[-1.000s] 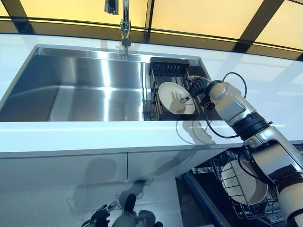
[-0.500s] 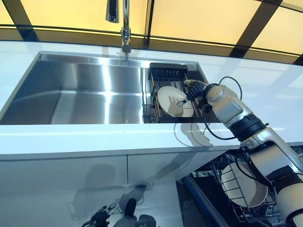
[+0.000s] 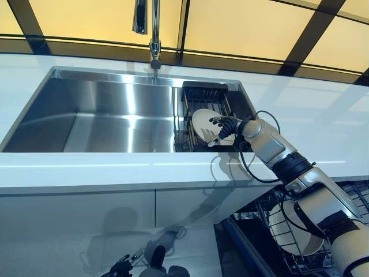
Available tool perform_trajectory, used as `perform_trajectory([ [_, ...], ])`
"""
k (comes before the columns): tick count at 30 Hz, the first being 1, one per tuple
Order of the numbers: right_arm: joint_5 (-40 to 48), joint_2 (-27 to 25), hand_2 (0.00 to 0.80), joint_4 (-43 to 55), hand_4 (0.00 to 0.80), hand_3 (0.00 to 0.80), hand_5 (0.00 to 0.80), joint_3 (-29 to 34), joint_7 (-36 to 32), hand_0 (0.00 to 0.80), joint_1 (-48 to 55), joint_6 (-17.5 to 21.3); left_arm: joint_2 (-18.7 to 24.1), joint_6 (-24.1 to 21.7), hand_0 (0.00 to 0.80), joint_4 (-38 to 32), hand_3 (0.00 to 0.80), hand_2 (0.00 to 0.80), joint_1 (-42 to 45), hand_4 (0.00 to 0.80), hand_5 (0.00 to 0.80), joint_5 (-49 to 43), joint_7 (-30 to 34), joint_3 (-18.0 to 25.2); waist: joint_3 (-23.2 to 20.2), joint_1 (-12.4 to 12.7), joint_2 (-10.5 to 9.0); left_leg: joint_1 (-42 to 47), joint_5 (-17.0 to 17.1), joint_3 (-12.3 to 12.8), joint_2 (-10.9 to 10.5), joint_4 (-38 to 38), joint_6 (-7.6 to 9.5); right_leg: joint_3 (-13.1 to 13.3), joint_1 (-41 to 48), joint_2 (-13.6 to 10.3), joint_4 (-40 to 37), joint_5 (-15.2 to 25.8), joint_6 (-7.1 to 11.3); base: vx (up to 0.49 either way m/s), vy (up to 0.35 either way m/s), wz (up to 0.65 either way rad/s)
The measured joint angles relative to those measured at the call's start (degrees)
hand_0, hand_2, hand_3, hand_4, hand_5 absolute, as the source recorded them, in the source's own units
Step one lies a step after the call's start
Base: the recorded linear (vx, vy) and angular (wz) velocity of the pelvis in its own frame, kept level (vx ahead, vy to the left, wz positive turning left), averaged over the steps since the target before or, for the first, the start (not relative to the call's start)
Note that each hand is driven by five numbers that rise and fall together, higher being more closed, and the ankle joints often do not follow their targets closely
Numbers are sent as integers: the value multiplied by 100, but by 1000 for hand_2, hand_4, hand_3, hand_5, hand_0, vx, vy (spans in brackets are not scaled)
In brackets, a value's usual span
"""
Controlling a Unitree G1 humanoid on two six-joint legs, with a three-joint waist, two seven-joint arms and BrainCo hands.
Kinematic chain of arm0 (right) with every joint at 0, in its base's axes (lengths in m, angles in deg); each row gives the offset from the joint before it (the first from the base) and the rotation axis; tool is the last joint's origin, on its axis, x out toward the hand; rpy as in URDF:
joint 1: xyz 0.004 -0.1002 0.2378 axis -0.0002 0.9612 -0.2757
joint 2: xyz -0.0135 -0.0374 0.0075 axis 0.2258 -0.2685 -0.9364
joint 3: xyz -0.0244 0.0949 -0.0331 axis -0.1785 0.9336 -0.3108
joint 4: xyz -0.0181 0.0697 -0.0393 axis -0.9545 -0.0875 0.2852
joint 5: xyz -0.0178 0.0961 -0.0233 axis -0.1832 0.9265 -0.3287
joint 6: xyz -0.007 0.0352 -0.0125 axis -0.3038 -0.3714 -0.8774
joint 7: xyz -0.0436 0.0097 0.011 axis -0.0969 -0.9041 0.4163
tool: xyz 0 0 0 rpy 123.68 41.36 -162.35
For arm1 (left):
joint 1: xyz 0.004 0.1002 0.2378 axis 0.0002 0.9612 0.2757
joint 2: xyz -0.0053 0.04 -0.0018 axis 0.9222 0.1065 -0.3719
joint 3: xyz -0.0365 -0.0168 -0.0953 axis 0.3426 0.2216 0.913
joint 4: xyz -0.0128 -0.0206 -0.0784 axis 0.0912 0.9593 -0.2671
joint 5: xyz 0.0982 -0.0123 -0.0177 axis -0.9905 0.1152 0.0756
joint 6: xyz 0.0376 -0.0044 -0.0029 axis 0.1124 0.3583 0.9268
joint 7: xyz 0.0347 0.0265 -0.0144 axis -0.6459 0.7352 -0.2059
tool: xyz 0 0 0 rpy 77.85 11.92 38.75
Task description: Take plates into dishwasher
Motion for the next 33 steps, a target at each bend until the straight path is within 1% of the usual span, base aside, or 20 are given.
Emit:
perform_trajectory([
  [2,-72,-3,0,-1,0,0,0,0,57,0,0,9,2,0,0,4,0,0,12,0,0,1,0,0,-2,2,-3,0,0,1,0,0,0,0,0,0,0,-4,7,0,0,0],
  [8,-280,-96,0,-24,0,0,0,-17,635,0,-40,93,12,-8,0,52,0,0,23,0,0,11,2,-3,6,15,-28,-18,0,-1,1,-1,0,-2,-20,3,-1,-11,16,0,0,0],
  [11,-280,-246,0,-24,0,0,0,-102,791,0,-155,93,41,-12,0,76,0,0,40,0,0,22,4,-5,26,16,-64,-56,0,-5,2,-1,0,-5,-59,6,-2,-12,18,0,0,0],
  [14,-279,-486,0,-23,0,0,0,-237,952,0,-460,83,107,-15,0,92,0,0,51,0,0,53,9,-3,81,14,-143,-182,7,-9,8,3,1,-9,-174,16,-1,-12,18,0,0,0],
  [19,-275,-801,0,-2,0,0,0,-261,1160,0,-970,111,139,-32,0,103,0,0,46,0,0,81,9,-2,215,19,-222,-227,16,-25,-35,0,15,-42,-210,5,-4,-25,37,14,0,2],
  [23,-273,-1058,0,212,0,0,0,-471,1163,0,-1318,361,160,-33,0,101,0,0,-18,0,0,82,9,-2,299,16,-248,-225,14,-29,-57,0,13,-63,-203,-13,-6,-33,47,47,20,1],
  [27,-272,-1066,0,324,0,0,0,-514,1163,0,-1357,602,161,-28,0,57,0,0,-33,0,0,147,16,-3,323,24,-243,-224,10,-34,-65,0,9,-68,-202,-19,-17,-40,56,0,0,0],
  [30,-287,-1111,0,321,0,0,0,-768,1164,0,-1377,897,166,-25,0,2,0,0,-31,0,0,294,36,-4,427,26,-240,-264,3,-61,-61,1,0,-94,-225,-2,-19,-40,57,-13,-2,3],
  [33,-284,-1148,0,298,0,0,0,-1063,1151,0,-1453,1108,170,-27,0,-67,0,0,-32,0,0,465,44,-4,486,32,-234,-434,34,-73,-42,8,-2,-161,-364,15,-5,-39,55,-10,-4,9],
])
